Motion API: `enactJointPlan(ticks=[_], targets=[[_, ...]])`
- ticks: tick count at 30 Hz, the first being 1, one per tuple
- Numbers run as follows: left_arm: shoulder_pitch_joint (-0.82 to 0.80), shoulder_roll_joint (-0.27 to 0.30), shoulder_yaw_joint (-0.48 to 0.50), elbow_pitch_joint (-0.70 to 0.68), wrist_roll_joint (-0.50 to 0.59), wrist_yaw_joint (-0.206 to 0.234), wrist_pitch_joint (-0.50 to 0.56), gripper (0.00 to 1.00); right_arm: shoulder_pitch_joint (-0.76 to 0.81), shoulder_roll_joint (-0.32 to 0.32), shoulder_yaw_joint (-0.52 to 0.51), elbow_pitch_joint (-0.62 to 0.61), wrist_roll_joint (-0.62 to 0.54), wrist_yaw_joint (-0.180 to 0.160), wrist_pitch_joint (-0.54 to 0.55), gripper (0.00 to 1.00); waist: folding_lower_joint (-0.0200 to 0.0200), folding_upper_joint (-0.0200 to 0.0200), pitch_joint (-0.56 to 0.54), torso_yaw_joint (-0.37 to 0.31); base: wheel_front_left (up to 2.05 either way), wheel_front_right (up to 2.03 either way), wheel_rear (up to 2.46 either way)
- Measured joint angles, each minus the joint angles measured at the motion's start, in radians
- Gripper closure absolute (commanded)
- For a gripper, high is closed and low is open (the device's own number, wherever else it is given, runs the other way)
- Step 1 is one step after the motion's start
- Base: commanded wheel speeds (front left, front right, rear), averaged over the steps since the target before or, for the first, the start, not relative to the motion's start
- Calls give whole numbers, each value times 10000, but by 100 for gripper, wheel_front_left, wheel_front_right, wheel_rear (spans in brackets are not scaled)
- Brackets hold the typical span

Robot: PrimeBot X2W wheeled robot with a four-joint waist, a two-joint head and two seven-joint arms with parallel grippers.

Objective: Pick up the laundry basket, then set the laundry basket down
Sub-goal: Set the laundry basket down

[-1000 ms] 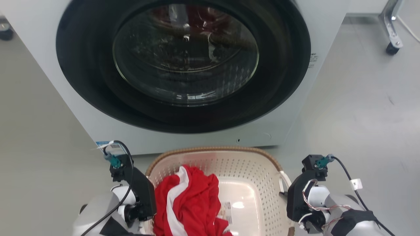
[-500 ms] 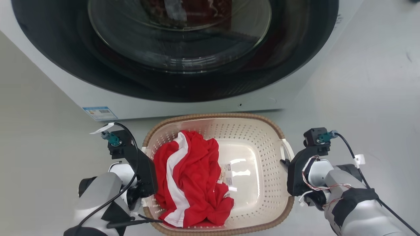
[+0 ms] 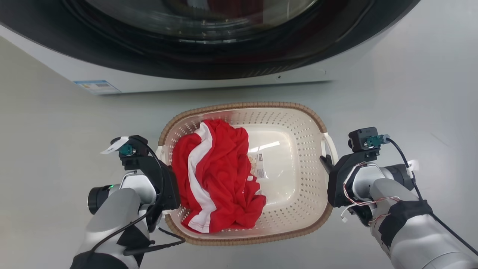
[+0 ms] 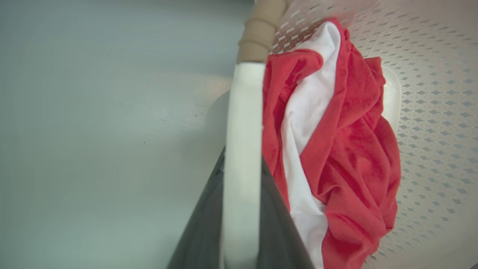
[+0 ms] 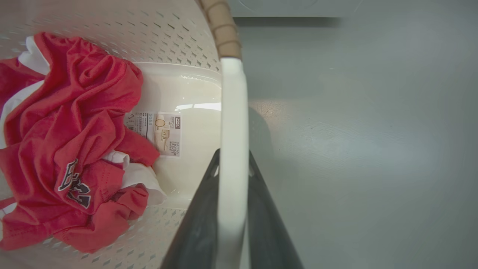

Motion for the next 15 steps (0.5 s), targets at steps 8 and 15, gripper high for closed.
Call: enactJointPlan(ticks=[8,15], targets=[[-473,-2,-61,-146,136,88,-775,100,-492,-127,44,-69,-240,-25,-828,100,0,0,998,-12,0,0,0],[-716,-13,-128,-165,203,98,-1267,100,-779,-234,142,-79,-389,-56,-1335,100,1,0,1669,-18,0,0,0]])
